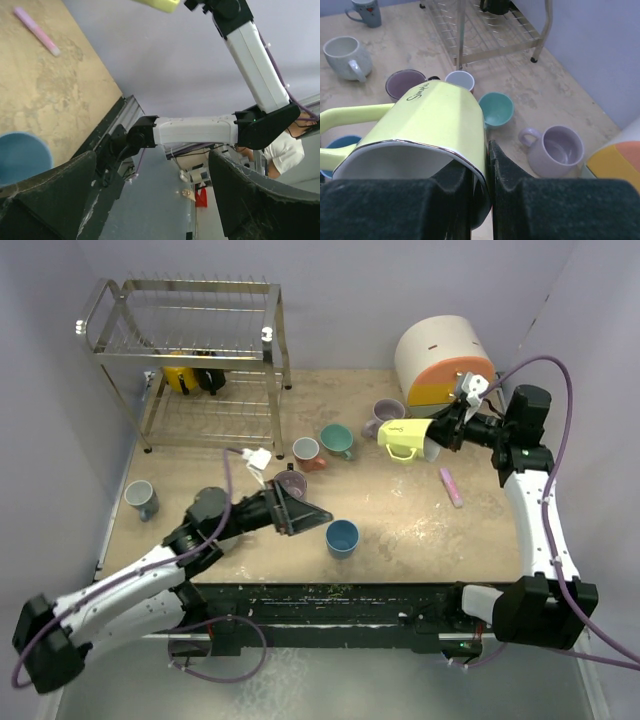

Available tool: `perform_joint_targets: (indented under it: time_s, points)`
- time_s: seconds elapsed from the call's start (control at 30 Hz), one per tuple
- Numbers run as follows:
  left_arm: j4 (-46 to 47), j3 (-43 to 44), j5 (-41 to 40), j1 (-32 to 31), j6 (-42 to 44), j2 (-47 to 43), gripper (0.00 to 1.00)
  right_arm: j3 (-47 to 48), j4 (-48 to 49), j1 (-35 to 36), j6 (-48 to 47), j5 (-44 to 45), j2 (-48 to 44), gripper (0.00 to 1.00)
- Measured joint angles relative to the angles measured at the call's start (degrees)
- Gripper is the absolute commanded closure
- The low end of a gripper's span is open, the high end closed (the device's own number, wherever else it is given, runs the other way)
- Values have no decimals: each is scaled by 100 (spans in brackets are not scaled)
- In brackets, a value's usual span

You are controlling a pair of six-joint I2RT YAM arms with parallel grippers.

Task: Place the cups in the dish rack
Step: Pick up the cup at the center of the board.

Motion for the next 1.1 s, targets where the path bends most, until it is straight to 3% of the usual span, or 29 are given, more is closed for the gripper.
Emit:
perform_joint_targets:
  time_s: [0.17, 0.37, 0.5, 0.63, 0.87, 1.1]
  points:
    - [1228, 326, -846, -1274, 129, 1370, 3, -721, 1635, 61, 1375, -61, -66, 100]
    - [2610, 529, -1786, -1864, -321, 2365, 4, -1744, 3620, 61, 2898, -223, -166, 100]
    - [2975, 741, -2385, -2144, -870, 2796, 4, -2175, 4690, 68, 3565, -282, -225, 100]
    - [2752, 1182, -2809, -2302, -1392, 3088, 6, -2522, 5388, 68, 3912, -358, -380, 100]
    - [1143, 2332, -3285, -2406, -2422, 3359, 14, -2677, 5904, 72, 4006, -463, -535, 100]
    - [531, 2761, -3357, -2406, -3027, 3705, 30, -2758, 6028, 72, 3991, -509, -575, 100]
